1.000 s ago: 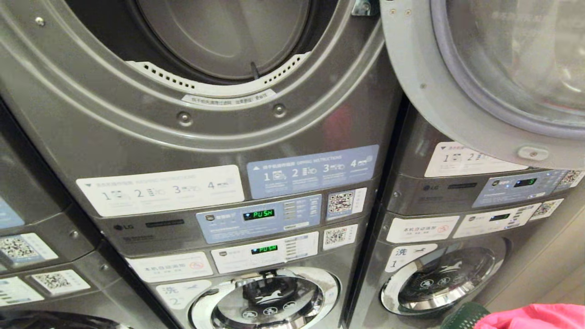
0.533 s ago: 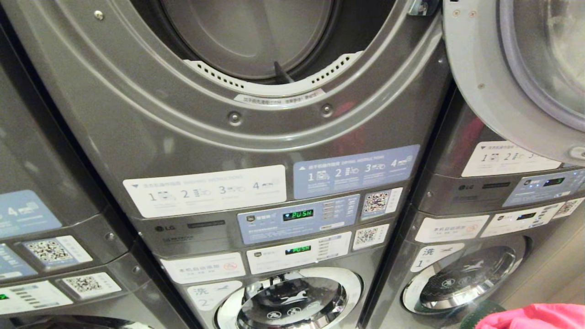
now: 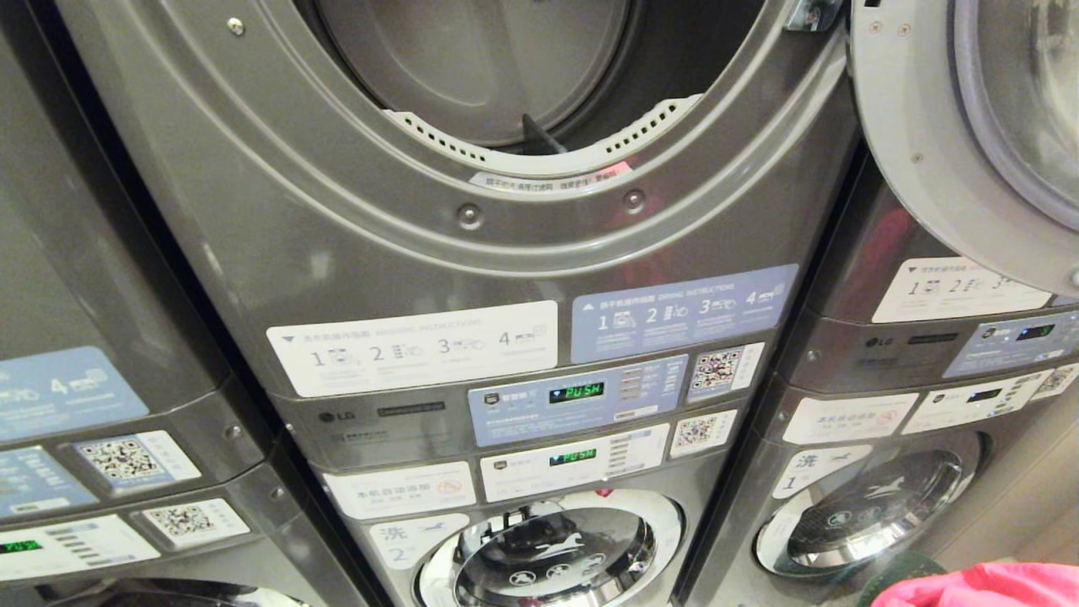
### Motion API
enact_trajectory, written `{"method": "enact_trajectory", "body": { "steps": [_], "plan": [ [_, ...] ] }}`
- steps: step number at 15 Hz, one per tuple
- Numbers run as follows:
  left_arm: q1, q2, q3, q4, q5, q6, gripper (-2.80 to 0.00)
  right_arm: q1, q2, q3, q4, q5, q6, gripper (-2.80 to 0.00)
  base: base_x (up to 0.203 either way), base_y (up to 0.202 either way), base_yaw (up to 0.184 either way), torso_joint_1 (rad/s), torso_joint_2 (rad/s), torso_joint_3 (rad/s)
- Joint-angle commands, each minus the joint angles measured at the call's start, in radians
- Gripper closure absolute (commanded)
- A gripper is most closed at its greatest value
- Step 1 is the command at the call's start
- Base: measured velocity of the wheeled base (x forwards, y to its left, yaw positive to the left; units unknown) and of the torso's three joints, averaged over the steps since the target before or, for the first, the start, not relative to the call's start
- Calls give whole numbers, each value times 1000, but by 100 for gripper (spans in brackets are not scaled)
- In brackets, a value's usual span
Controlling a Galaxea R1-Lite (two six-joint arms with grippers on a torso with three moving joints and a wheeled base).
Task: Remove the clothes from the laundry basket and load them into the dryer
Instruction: Put the clothes in the dryer
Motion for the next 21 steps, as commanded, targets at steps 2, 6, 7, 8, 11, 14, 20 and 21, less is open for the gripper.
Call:
{"method": "enact_trajectory", "body": {
  "steps": [2, 6, 7, 8, 11, 14, 20, 21],
  "plan": [
    [0, -2, 0, 0, 0, 0, 0, 0, 0, 0, 0, 2, -2, 0, 0, 0, 0, 0, 0, 0],
    [0, -2, 0, 0, 0, 0, 0, 0, -1, 0, 0, -1, 5, 0, 0, 0, 0, 0, 0, 0],
    [0, -2, 0, 0, 0, 0, 0, 0, -1, 0, 0, 0, 3, 0, 0, 0, 0, 0, 0, 0],
    [0, -2, 0, 0, 0, 0, 0, 0, 1, 0, 0, 0, 0, 0, 0, 0, 0, 0, 0, 0],
    [0, -2, 0, 0, 0, 0, 0, 0, -1, 0, -2, 0, 1, 0, 0, 4, 11, -1, -1, 0],
    [0, -2, 0, 0, 0, 0, 0, 0, -1, 0, -1, 0, 1, 0, -3, -7, 137, 9, 3, 2],
    [0, -2, 0, 0, 0, 0, 0, 0, 0, 0, 0, 0, 5, 0, -1, -8, 163, 1, 2, 2],
    [0, -2, 0, 0, 0, 0, 0, 0, 1, 0, 0, 0, 5, 0, -3, -5, 76, 2, 2, 2]
  ]
}}
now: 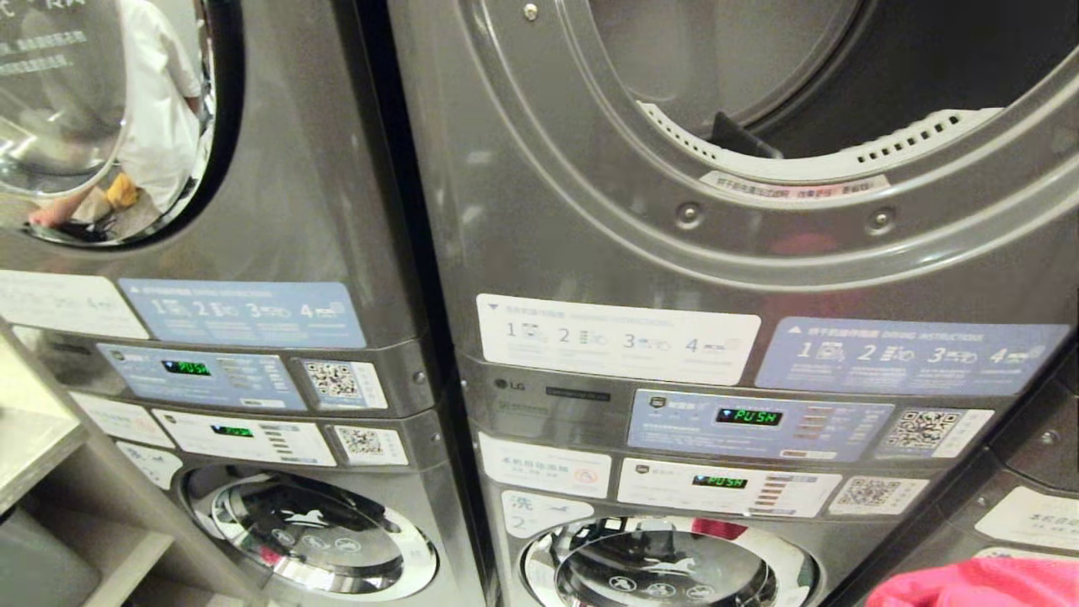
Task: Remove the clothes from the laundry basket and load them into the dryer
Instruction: Put the clothes in the dryer
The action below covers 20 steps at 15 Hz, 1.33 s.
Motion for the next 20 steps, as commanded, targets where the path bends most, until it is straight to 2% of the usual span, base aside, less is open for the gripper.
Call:
{"method": "enact_trajectory", "body": {
  "steps": [1, 8, 16, 18, 20],
  "plan": [
    [0, -2, 0, 0, 0, 0, 0, 0, -1, 0, 0, -1, 0, 0, 0, 0, 0, 0, 0, 0],
    [0, -2, 0, 0, 0, 0, 0, 0, -1, 0, 0, -1, 0, 0, 11, 0, 0, -1, 0, 1],
    [0, -2, 0, 0, 0, 0, 0, 0, -1, 0, 0, 0, 0, 0, 191, 0, 0, 5, 5, 3],
    [0, -2, 0, 0, 0, 0, 0, 0, 0, 0, 0, 1, -4, 0, 57, 0, 0, 5, 6, 1],
    [0, -2, 0, 0, 0, 0, 0, 0, -1, -1, -39, 17, -77, 0, 0, 0, 0, -13, 2, 6]
  ]
}}
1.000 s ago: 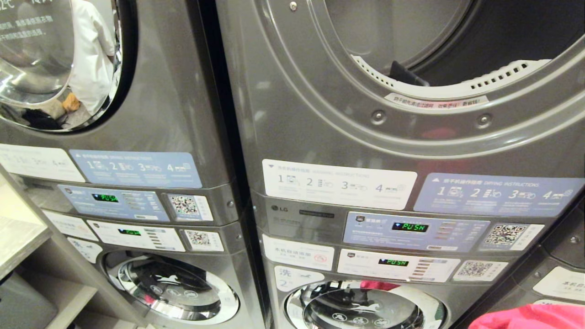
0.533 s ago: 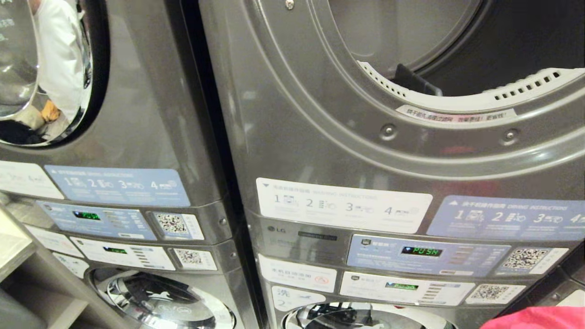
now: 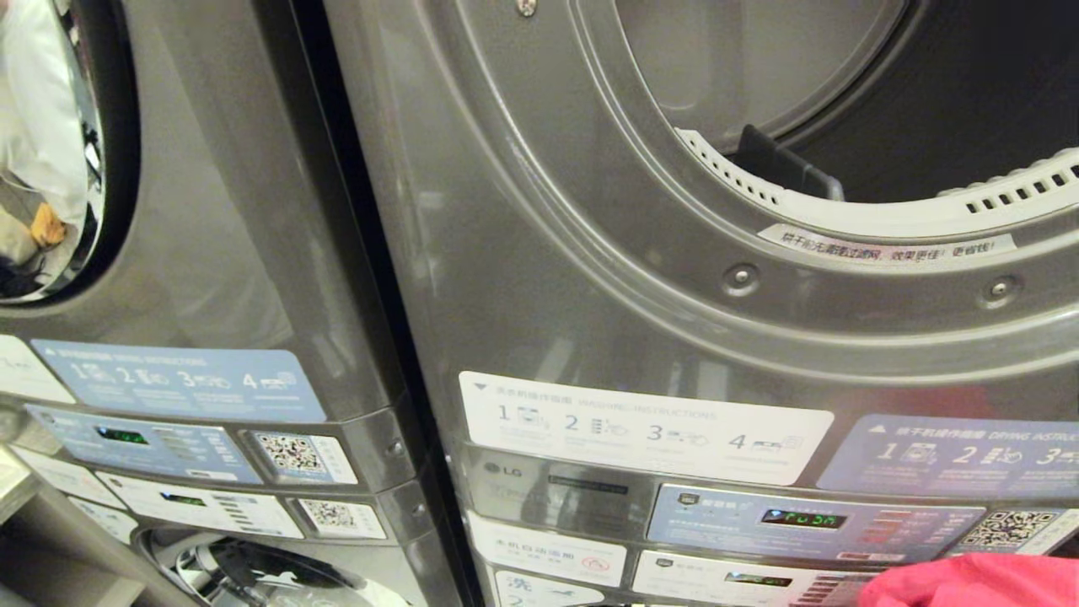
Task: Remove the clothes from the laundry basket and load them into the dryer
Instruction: Put the clothes in the dryer
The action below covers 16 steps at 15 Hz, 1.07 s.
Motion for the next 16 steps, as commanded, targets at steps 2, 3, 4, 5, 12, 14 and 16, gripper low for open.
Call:
{"method": "enact_trajectory", "body": {
  "steps": [2, 3, 4, 5, 12, 14, 16],
  "plan": [
    [0, -2, 0, 0, 0, 0, 0, 1, 1, -42, -143, 103, -84, 0, 0, 0, 0, 0, 0, 0],
    [0, -2, 0, 0, 0, 0, 0, 0, 9, -103, -145, 161, -88, 0, 0, 0, 0, 0, 0, 0],
    [0, -2, 0, 0, 0, 0, 0, 0, 34, -204, -128, 204, -90, 0, 0, 0, 0, 0, 0, 0],
    [0, -2, 0, 0, 0, 0, 0, 0, 81, -319, -109, 236, -91, 0, 0, 0, 0, 0, 0, 0],
    [0, -2, 0, 0, 0, 3, 0, -1, 782, -1071, -52, 409, -90, 0, 0, 0, 0, 0, 0, 0],
    [0, -2, 0, 0, 0, 1, 0, 4, 949, -1261, -18, 432, -92, 0, 0, 0, 0, 0, 0, 0],
    [0, -2, 0, 0, 0, 1, 0, 29, 1115, -1453, 2, 443, -94, 0, 0, 0, 0, 0, 0, 0]
  ]
}}
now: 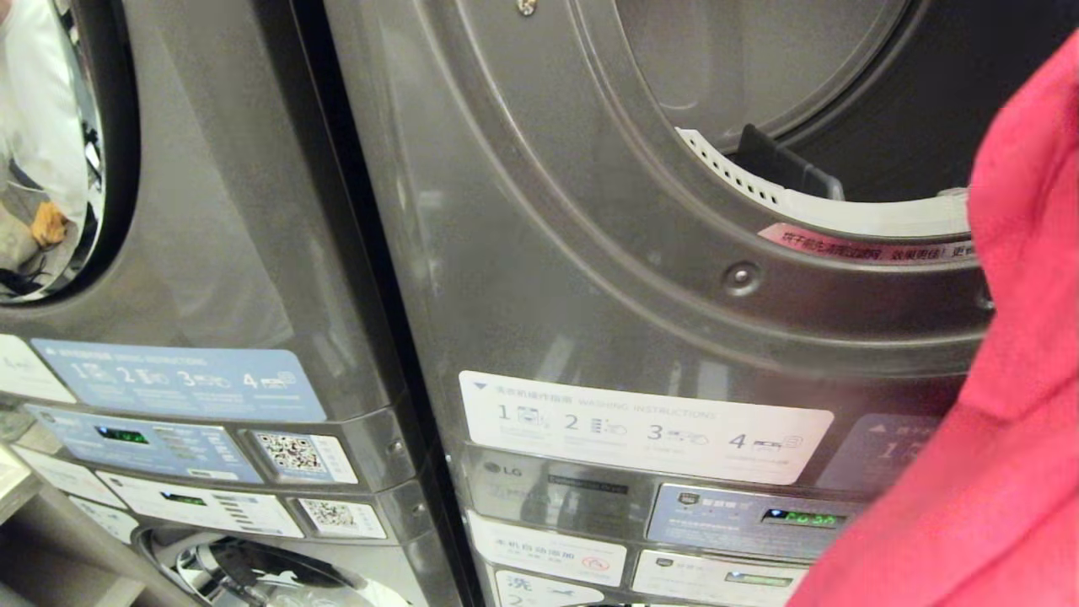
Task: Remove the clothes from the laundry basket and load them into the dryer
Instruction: Put the clothes in the dryer
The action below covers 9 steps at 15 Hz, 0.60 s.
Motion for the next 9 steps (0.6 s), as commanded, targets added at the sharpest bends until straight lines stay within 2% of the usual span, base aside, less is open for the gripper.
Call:
{"method": "enact_trajectory", "body": {
  "steps": [1, 3, 5, 7, 9],
  "plan": [
    [0, -2, 0, 0, 0, -1, 0, 32, 259, -196, 6, 1, -5, 0, 0, 0, 0, 0, 0, 0],
    [0, -2, 0, 0, 0, -1, 0, 110, 408, -380, 10, -49, -28, 0, 0, 0, 0, 0, 0, 0],
    [0, -2, 0, 0, 0, -1, 0, 260, 538, -550, 8, -196, -55, 0, 0, 0, 0, 0, 0, 0],
    [0, -2, 0, 0, 0, -1, 0, 401, 631, -600, -42, -378, -95, 0, 0, 0, 0, 0, 0, 0],
    [0, -2, 0, 0, 0, -2, 0, 451, 716, -608, -210, -532, -179, 0, 0, 0, 0, 0, 0, 0]
  ]
}}
